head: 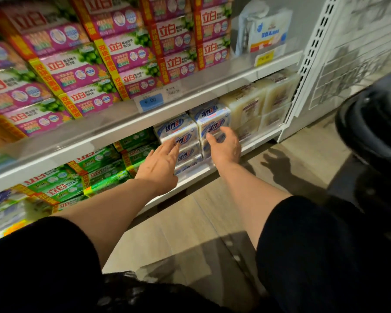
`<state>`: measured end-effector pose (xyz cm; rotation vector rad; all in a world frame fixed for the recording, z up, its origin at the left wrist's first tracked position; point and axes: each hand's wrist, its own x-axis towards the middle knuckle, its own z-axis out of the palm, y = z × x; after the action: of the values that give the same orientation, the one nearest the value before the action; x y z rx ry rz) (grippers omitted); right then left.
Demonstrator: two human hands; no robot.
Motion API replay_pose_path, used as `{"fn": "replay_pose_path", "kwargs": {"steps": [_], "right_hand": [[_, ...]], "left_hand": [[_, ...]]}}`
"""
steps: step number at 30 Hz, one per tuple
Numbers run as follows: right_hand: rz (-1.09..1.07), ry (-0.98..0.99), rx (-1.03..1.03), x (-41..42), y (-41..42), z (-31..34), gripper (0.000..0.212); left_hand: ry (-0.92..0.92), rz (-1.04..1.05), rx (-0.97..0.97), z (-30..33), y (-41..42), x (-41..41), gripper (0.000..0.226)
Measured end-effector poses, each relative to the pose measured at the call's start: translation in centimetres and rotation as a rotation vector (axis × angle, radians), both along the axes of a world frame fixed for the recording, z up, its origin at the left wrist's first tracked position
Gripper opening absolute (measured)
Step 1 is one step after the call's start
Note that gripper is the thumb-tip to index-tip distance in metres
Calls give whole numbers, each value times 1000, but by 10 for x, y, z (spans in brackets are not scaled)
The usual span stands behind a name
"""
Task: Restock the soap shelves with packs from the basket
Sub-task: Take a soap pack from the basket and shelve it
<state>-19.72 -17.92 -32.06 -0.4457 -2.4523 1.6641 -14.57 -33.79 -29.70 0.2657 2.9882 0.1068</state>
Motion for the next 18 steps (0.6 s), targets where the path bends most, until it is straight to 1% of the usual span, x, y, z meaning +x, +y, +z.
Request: {"fn": "replay_pose_path", "kwargs": {"steps": [4,6,8,10,13,16,18], "right_hand": [[53,52,2,26,15,62,43],[24,121,-26,39,28,97,39],[-26,188,-8,53,44,134,35],[-45,261,10,70,66,168,37],[-69,342,56,99,109,208,35],[-149,370,111,125,159,231,35],[-211,371,180,144,194,242,35]], "left_hand": [[54,-3,71,41,24,24,73],[114,-5,120,63,38,33,69],[163,-9,197,88,57,43,66],[203,-40,286,111,83,51,63],[266,-143,435,144,132,62,58],[310,-278,539,169,186,75,57],[303,-366,603,178,220,83,54]]}}
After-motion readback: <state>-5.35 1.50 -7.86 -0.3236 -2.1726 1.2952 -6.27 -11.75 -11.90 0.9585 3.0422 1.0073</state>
